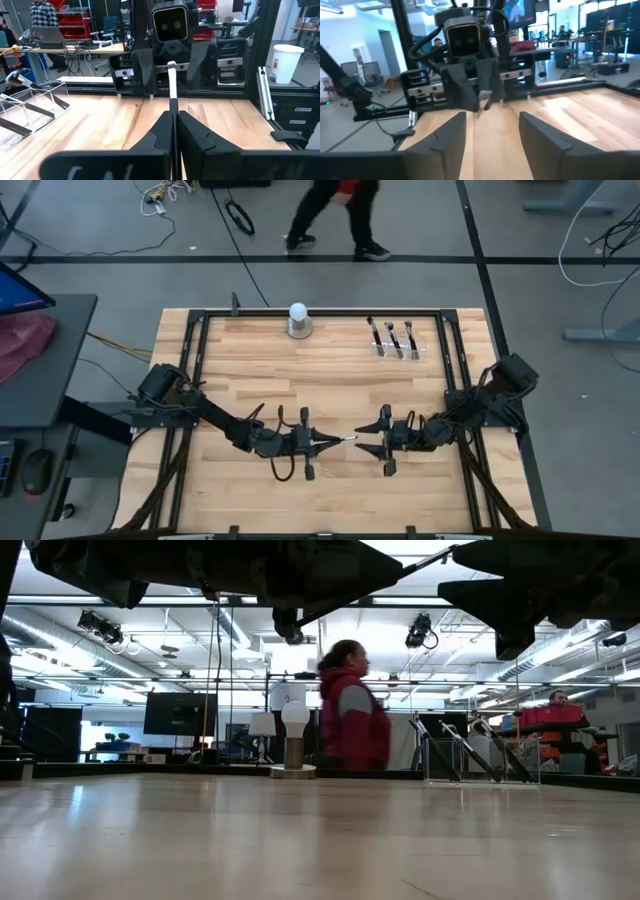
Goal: Put items in baskets/containers
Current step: Put the silver eyeshadow brush into the transparent organizer
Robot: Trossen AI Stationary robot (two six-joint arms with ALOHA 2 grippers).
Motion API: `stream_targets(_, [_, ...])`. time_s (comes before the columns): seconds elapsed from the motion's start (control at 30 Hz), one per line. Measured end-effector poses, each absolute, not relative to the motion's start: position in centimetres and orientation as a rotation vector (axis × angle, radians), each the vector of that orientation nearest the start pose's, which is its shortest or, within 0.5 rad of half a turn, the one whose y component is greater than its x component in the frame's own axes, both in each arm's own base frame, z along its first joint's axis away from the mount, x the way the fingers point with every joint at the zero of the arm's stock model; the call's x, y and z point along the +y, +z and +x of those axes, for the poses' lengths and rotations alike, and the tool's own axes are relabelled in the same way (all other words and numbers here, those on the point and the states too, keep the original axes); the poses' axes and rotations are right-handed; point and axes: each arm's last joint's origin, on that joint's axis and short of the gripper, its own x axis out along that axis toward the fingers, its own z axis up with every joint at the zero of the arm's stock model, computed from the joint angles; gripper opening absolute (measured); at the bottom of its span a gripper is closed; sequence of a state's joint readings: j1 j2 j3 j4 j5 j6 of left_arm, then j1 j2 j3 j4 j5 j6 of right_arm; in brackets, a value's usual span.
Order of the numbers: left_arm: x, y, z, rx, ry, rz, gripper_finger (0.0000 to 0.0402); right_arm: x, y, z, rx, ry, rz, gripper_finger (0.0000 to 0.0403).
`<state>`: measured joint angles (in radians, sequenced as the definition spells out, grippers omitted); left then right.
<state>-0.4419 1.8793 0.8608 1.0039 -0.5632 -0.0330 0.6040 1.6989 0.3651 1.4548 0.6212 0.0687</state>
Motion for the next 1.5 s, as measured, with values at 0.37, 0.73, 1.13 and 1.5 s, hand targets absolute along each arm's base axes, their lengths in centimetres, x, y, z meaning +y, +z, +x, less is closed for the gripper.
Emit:
stream_targets(0.37, [-14.5,17.7,34.3,0.010,0.122,-0.027,0.0021,14.5,16.0,24.1,-0.131,0.020,0.068,0.0212])
stream_targets(0.73, [-14.5,17.7,34.3,0.009,0.121,-0.028,0.0022,14.6,16.0,24.6,-0.119,0.011,0.071,0.0136])
stream_targets(1.13, [-14.5,17.7,34.3,0.010,0.118,-0.033,0.0034,13.8,15.9,25.1,-0.107,0.022,0.116,0.0014])
stream_targets(1.5, [-14.4,17.0,34.3,0.078,0.127,-0.004,0.0141,13.3,16.5,24.7,0.011,-0.080,0.145,0.0008])
